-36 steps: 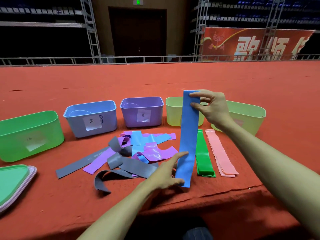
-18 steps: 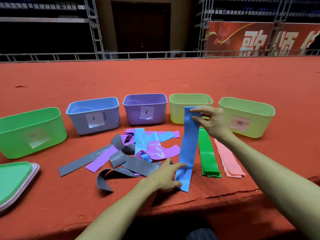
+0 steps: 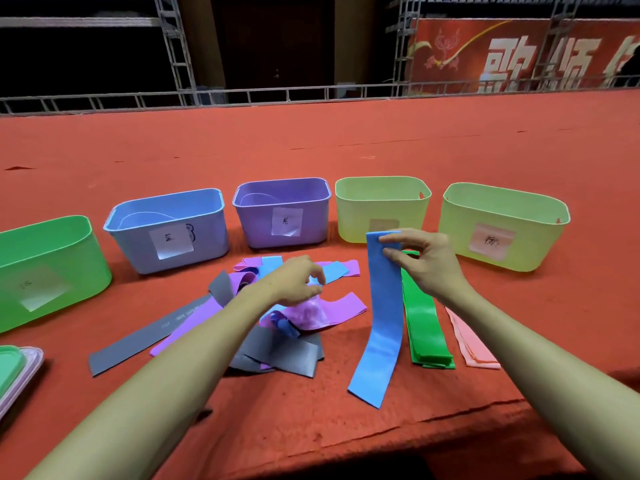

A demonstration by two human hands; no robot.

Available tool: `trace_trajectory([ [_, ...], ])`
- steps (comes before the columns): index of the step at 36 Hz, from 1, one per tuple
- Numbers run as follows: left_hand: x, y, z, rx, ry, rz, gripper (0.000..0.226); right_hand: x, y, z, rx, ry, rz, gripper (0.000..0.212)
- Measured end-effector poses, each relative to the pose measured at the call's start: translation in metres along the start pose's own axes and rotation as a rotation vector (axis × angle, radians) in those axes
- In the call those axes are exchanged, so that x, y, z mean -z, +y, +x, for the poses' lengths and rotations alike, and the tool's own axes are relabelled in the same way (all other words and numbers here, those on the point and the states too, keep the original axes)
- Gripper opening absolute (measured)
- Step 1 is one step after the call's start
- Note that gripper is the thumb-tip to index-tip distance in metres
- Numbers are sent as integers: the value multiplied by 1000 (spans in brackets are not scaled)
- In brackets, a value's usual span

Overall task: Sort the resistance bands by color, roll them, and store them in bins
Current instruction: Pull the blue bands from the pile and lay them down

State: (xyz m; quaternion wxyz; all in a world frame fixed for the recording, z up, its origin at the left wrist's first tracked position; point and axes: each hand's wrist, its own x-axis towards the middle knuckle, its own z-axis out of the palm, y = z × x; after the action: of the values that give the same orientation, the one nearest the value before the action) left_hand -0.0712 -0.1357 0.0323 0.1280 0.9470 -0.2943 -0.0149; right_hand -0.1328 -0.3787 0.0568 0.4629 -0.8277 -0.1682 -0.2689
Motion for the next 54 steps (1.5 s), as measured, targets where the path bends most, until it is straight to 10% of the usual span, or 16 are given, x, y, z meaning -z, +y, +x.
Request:
trace_trajectory([
  [23,-51,-56,155,-323,-203,126,14,-24,88,5,-100,-25,3,28],
  [54,89,-10,22,-59,416,-97,14,-22,-47,21,70,22,181,37],
])
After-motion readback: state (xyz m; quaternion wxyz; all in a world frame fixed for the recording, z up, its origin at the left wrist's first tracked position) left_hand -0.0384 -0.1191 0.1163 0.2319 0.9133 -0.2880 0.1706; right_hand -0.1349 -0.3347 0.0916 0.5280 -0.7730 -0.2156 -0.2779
